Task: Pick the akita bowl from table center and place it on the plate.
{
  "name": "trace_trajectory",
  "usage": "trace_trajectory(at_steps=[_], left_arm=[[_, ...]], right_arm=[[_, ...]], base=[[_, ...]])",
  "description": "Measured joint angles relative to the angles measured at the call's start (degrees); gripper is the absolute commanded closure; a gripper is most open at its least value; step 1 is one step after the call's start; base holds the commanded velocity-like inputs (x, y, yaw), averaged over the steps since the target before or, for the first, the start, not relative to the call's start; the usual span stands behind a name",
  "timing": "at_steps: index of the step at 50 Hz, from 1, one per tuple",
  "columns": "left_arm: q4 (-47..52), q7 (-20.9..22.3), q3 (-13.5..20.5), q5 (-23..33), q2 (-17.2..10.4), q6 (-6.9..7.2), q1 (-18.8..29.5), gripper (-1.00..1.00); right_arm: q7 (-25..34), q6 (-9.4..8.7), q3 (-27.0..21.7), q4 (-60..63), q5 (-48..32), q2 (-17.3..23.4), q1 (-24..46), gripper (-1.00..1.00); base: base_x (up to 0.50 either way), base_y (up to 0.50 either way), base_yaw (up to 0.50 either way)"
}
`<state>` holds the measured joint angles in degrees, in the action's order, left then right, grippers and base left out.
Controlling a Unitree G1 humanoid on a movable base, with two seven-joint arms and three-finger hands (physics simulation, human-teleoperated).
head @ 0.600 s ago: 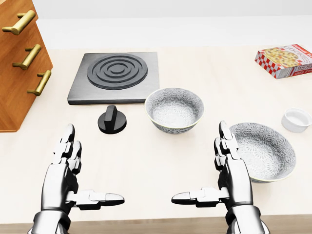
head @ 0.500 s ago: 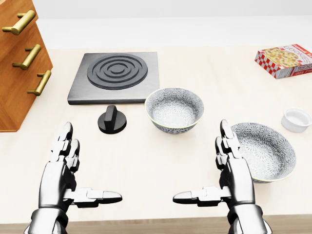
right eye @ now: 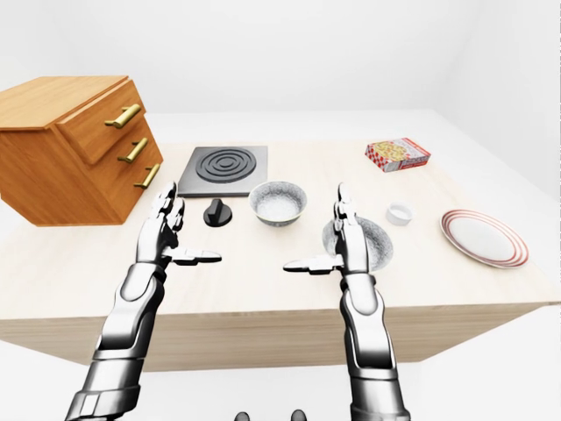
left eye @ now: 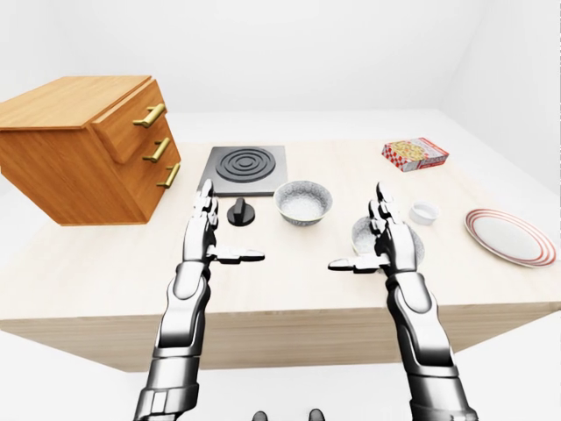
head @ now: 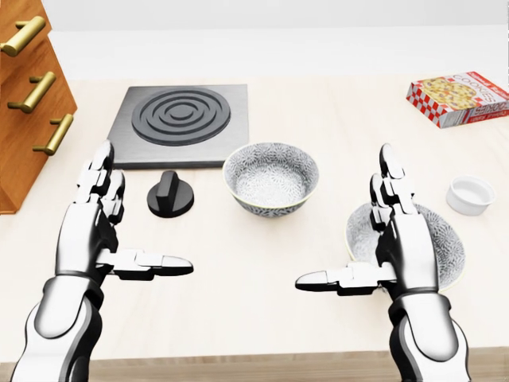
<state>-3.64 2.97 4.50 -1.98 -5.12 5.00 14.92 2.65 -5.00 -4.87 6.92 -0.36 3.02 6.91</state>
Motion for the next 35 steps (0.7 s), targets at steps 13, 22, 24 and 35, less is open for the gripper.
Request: trace_trajectory(at_steps=[13, 22, 24, 35], left_arm=[[-0.77, 0.03, 0.23, -0.15, 0.03, 0.00, 2.87, -1.00], [0.43, -0.11, 0.16, -0.08, 0.24, 0.00, 2.28, -1.00], [0.79, -0.13, 0.13, -0.05, 0.31, 0.00, 2.02, -1.00], [2.27, -0.19, 0.05, 0.07, 0.61, 0.00, 0.92, -1.00]], right_arm=[[0.44, 0.00, -0.54, 1.35, 0.12, 0.80, 0.74, -1.00], [0.72, 0.00, -0.52, 2.06, 0.16, 0.89, 0.50, -1.00], [0.81, 0.00, -0.52, 2.23, 0.17, 0.90, 0.38, -1.00], [1.29, 0.00, -0.62, 3.01, 0.24, 0.89, -0.35, -1.00]], base=[[-0.06, -0.50, 0.00], [0.00, -0.50, 0.00], [0.00, -0.50, 0.00], [0.09, -0.50, 0.00]])
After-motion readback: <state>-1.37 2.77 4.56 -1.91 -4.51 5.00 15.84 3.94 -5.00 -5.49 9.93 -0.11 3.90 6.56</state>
